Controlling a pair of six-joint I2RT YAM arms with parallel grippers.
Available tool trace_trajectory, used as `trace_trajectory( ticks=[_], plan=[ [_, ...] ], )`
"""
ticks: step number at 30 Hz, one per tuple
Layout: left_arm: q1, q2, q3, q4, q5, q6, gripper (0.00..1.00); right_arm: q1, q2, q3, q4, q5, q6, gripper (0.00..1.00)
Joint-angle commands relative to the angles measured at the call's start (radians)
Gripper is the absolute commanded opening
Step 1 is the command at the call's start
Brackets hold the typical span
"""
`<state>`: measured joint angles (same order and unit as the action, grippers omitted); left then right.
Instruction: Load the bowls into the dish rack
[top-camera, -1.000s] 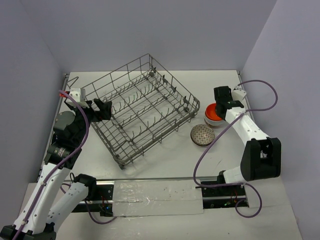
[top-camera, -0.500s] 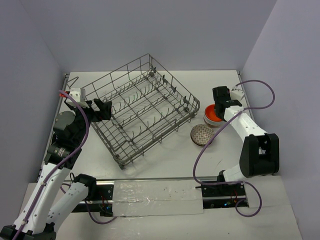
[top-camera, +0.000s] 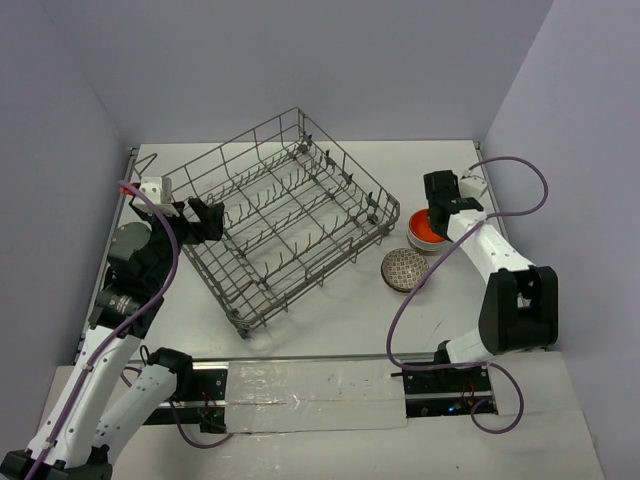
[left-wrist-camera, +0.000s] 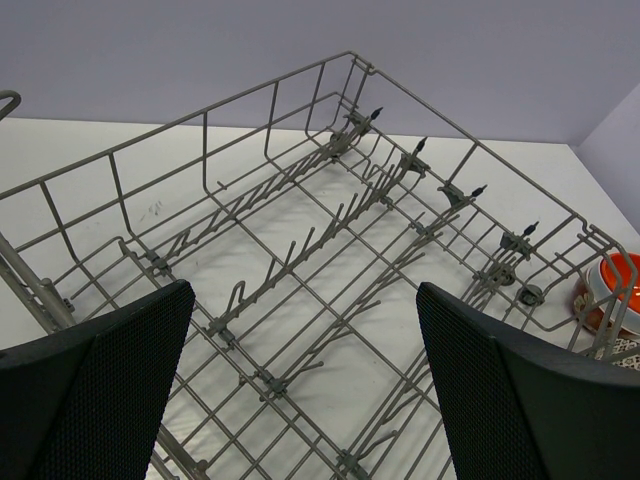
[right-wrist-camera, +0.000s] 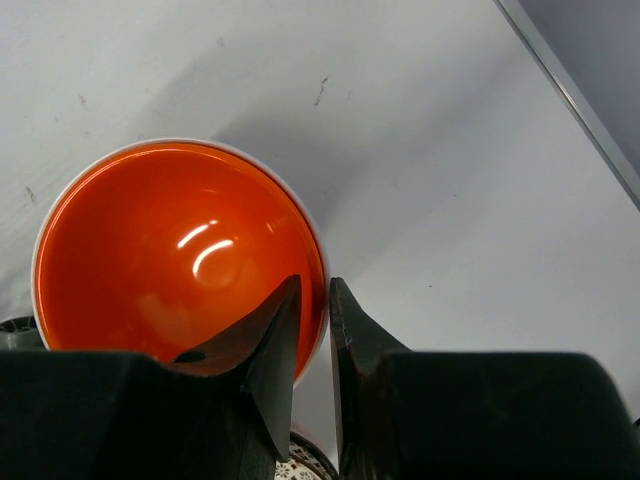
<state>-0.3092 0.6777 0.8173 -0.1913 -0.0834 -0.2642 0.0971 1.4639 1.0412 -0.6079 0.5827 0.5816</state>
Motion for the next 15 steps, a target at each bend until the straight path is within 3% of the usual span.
trace_trajectory(
  ticks=[1, 15],
  plan=[
    [-0.004, -0.007, -0.006, 0.036, 0.017, 0.006, 0.99, 0.016, 0.006, 0.052, 0.002, 0.023, -0.002, 0.26],
    [-0.004, -0.006, -0.006, 0.038, 0.020, 0.005, 0.99, 0.024, 0.021, 0.063, 0.002, 0.031, -0.003, 0.25]
  ],
)
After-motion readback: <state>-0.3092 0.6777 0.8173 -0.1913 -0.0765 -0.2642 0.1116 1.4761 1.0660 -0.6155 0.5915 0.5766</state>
